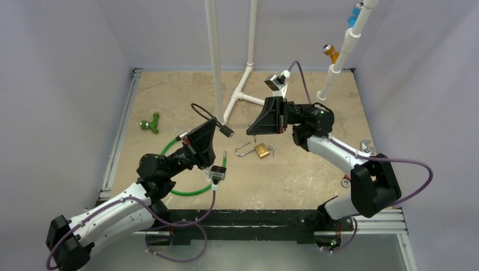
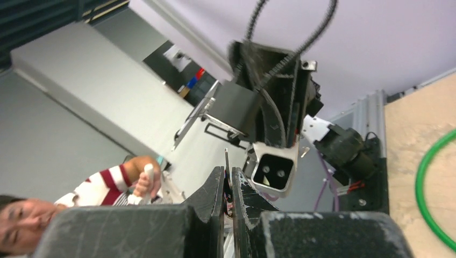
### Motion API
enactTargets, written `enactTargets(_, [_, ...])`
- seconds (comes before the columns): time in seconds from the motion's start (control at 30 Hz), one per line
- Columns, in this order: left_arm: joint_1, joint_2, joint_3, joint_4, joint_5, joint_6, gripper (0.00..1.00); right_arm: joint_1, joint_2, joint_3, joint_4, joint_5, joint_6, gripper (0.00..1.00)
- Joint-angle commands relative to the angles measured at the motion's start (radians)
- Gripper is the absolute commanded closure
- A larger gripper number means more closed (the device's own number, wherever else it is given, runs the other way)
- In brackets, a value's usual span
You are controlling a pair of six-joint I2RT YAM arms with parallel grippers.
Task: Unlock with the key
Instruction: Place the lock at the center of the board.
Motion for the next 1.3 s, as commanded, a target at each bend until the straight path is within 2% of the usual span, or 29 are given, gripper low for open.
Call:
enactTargets(0.0, [0.007, 0.018, -0.148, 0.100, -0.073, 0.079, 1.00, -0.023, -0.059, -0.108, -0.053, -0.011, -0.168, 1.00])
enactTargets(0.13, [0.006, 0.051, -0.313, 0.105, -0.119, 0.030, 1.00, -0.061, -0.145, -0.191, -0.276, 0.009, -0.318, 1.00])
enactTargets(0.17, [0.007, 0.063, -0.349, 0.111, -0.123, 0.023, 1.00, -0.072, -0.176, -0.196, -0.412, 0.013, -0.393, 1.00])
enactTargets(0.27, [0.011, 0.131, -0.446, 0.177, -0.122, 0.004, 1.00, -0.103, -0.263, -0.163, -0.949, 0.066, -0.764, 1.00])
enactTargets(0.3, [0.012, 0.168, -0.471, 0.213, -0.119, 0.003, 1.00, -0.106, -0.277, -0.149, -1.078, 0.083, -0.855, 1.00])
enactTargets(0.33, [0.012, 0.208, -0.494, 0.253, -0.111, 0.002, 1.00, -0.110, -0.284, -0.151, -1.122, 0.082, -0.890, 1.00])
enactTargets(0.37, [0.013, 0.251, -0.505, 0.297, -0.103, 0.001, 1.00, -0.114, -0.290, -0.167, -1.114, 0.078, -0.882, 1.00])
enactTargets(0.43, [0.014, 0.281, -0.503, 0.287, -0.098, -0.005, 1.00, -0.122, -0.302, -0.191, -1.106, 0.079, -0.870, 1.00])
enactTargets(0.6, [0.036, 0.321, -0.411, 0.316, -0.113, -0.016, 1.00, -0.130, -0.313, -0.213, -1.147, 0.083, -0.897, 1.00])
enactTargets(0.7, [0.035, 0.339, -0.474, 0.338, -0.109, 0.017, 1.00, -0.130, -0.293, -0.206, -1.144, 0.084, -0.900, 1.00])
enactTargets(0.87, [0.034, 0.360, -0.603, 0.238, -0.137, 0.044, 1.00, -0.131, -0.290, -0.178, -1.161, 0.081, -0.914, 1.00])
enactTargets(1.13, [0.033, 0.494, -0.580, 0.188, -0.108, 0.094, 0.97, -0.144, -0.318, -0.170, -1.193, 0.089, -0.928, 1.00])
enactTargets(1.23, [0.034, 0.515, -0.559, 0.117, -0.111, 0.134, 0.90, -0.154, -0.317, -0.168, -1.190, 0.084, -0.922, 1.00])
enactTargets(1.27, [0.035, 0.513, -0.547, 0.082, -0.122, 0.141, 0.61, -0.157, -0.318, -0.167, -1.190, 0.083, -0.922, 1.00])
